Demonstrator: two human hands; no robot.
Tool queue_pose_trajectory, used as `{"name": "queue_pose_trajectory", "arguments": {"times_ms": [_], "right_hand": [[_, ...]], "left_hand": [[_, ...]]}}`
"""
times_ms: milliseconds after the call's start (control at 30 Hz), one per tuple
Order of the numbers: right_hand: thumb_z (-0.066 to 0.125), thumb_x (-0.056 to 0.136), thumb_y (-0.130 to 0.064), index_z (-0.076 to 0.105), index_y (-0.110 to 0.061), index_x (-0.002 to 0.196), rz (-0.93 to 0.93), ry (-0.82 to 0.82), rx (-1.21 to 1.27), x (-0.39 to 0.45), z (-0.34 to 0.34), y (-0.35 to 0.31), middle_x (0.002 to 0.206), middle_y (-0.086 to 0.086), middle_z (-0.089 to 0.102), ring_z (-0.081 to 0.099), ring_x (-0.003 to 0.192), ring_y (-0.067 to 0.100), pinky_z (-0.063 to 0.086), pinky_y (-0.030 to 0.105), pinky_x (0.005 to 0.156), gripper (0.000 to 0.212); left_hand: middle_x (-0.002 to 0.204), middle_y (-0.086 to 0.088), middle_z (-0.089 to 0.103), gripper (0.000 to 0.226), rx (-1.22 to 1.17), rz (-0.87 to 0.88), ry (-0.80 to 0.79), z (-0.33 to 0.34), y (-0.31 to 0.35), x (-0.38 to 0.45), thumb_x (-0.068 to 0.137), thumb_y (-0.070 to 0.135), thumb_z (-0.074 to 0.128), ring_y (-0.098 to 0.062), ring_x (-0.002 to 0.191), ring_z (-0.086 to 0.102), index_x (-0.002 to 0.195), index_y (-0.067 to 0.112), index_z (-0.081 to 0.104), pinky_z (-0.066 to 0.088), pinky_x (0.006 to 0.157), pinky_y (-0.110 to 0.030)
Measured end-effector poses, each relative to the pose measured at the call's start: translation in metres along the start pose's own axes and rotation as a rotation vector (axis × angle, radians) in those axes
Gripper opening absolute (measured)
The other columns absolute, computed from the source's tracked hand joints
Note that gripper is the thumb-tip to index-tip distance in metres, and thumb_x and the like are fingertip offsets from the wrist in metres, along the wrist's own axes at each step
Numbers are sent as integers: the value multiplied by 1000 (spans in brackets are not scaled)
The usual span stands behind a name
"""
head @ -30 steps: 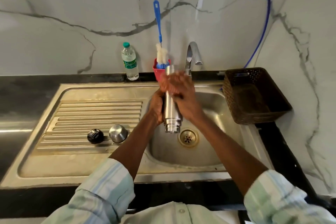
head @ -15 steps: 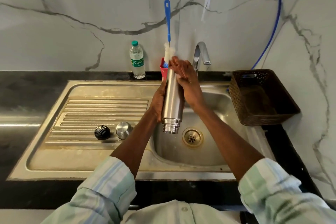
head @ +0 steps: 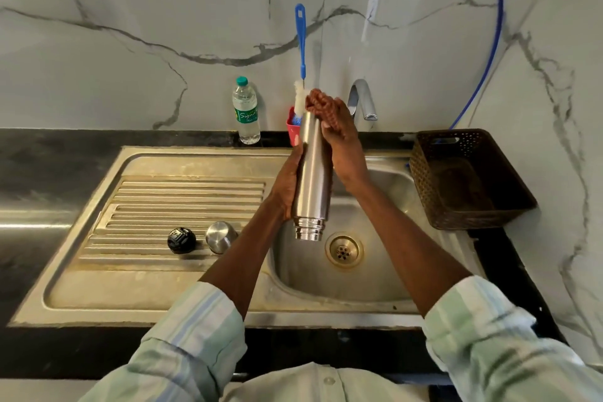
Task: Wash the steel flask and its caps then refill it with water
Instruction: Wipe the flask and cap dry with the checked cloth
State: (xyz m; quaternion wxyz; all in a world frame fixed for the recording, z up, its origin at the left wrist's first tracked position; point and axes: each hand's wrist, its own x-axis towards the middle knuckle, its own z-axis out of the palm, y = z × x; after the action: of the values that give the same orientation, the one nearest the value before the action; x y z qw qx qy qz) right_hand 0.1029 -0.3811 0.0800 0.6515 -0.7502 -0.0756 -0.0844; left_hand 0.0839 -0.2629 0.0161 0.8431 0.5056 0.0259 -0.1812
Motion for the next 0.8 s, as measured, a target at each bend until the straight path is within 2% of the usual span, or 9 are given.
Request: {"name": "queue_pose_trajectory", "arguments": {"times_ms": [67,167,300,400,467,533,567,667,800], "right_hand": [[48,99,-13,35,-56,139,-114,-50,-111,-25,7,7,160,-6,22,25,146,16,28,50,118,60],[49,95,-14,40,-32,146,-279,-140,-280,-93,22,43,163,-5,13,3,151,20,7,56,121,54],[53,94,-11,37,-42,144,-241,-158,-208,-98,19,53,160,-25,1,-3,150,15,16,61,117,61],[53,96,-14,41,-64,131,-61,-84,-24,-48,12,19,158,-11,24,27,144,19,34,54,112,62],[51,99,-25,44,-46,138,-11,-39,7,-22,2,6,141,0,51,56,122,16,48,43,101,45],[49,101,-29,46,-26,140,-10,0,-34,-10,-7,6,126,3,62,65,106,15,53,35,91,39],[49,101,-29,46,-28,138,-18,4,-88,-10,-8,7,127,3,62,65,106,16,53,37,92,38],[50,97,-19,47,-51,130,-52,-61,-155,-39,2,20,142,2,49,52,126,18,43,47,107,47],[51,94,-19,39,-56,139,-118,-201,-140,-68,9,47,160,-8,19,16,148,17,26,53,117,60]], "left_hand": [[100,-9,71,66,34,40,41,-1,12,1,84,63,60,-21,85,68,126,12,57,57,76,-33],[118,-6,68,65,48,-9,143,-11,26,6,80,71,57,-18,102,67,121,21,56,57,89,-34],[103,-12,66,60,-7,9,90,-4,35,7,91,60,55,-21,89,67,126,10,52,58,76,-33],[110,-8,66,53,-165,-16,0,4,19,6,92,60,53,-22,101,63,120,15,61,50,93,-37],[108,-12,68,53,-233,-8,-13,-1,10,4,93,55,54,-25,95,66,122,13,64,53,88,-39],[112,-17,68,57,-236,-4,-11,4,13,1,91,49,60,-29,97,67,130,8,60,54,91,-43],[112,-18,68,54,-205,-14,28,5,15,3,92,46,61,-30,97,68,131,8,59,54,93,-45],[99,-17,71,44,-56,-75,177,1,17,7,98,44,54,-27,83,71,120,7,64,58,79,-40],[92,-11,69,67,-95,-136,78,-6,16,4,90,64,51,-24,80,66,124,6,61,55,74,-32]]}}
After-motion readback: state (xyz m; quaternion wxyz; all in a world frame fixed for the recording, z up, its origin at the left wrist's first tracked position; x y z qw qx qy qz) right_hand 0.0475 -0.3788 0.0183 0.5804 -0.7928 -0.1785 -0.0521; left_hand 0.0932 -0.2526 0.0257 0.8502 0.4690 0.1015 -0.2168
